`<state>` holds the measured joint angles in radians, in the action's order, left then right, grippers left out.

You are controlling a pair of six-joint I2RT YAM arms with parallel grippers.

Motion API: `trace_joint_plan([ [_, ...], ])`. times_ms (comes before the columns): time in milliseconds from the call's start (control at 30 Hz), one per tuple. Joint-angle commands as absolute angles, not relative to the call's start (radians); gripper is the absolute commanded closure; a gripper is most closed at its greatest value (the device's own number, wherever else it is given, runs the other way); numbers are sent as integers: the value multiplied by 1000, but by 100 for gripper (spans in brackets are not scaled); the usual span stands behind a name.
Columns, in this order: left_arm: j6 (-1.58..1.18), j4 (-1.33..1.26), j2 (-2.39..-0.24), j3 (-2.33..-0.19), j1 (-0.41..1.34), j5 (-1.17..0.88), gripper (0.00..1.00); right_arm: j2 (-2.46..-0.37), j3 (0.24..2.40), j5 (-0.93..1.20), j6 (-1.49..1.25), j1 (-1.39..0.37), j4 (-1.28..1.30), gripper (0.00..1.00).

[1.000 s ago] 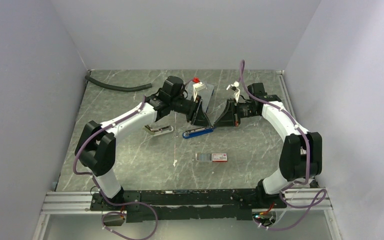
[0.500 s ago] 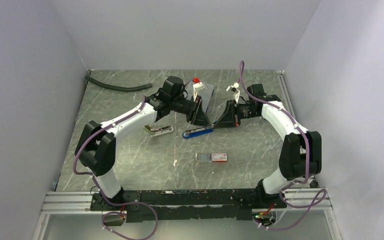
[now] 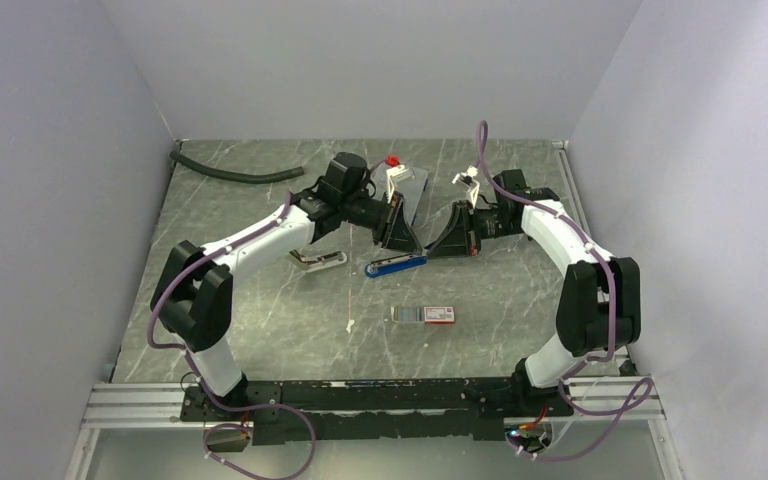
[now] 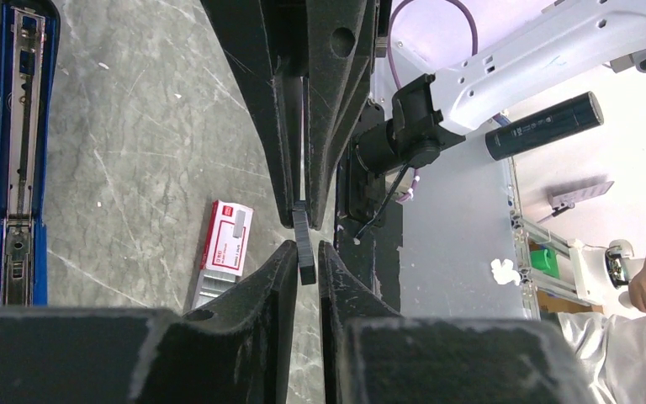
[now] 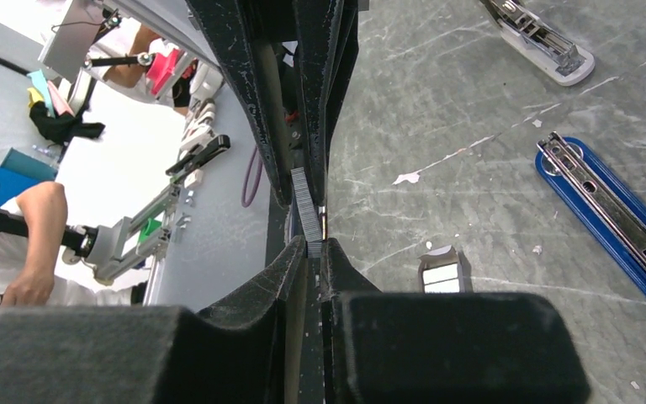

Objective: Load the staples into the stapler

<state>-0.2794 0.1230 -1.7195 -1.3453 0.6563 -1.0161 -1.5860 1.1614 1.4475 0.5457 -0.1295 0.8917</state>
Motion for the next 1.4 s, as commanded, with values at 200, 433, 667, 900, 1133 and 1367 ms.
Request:
trace_joint_plan([
  [200, -286, 97, -1726, -1379, 665, -1039, 84, -1597, 1227, 1493, 643, -126, 961, 82],
  [433, -284, 99, -1726, -1376, 665, -1040, 88, -1617, 1267, 1492, 745, -126, 1067, 77],
  [667, -275, 107, -1708, -1364, 665, -1033, 89, -1595, 1254, 1459, 733, -121, 1046, 72],
  [900, -250, 135, -1670, -1329, 662, -981, 87, -1516, 1213, 1401, 667, -72, 953, 65],
  [1133, -262, 149, -1619, -1245, 629, -903, 85, -1301, 1060, 1151, 461, -3, 563, 65],
  [1367, -265, 188, -1564, -1173, 579, -829, 88, -1054, 915, 824, 304, -4, 280, 48],
])
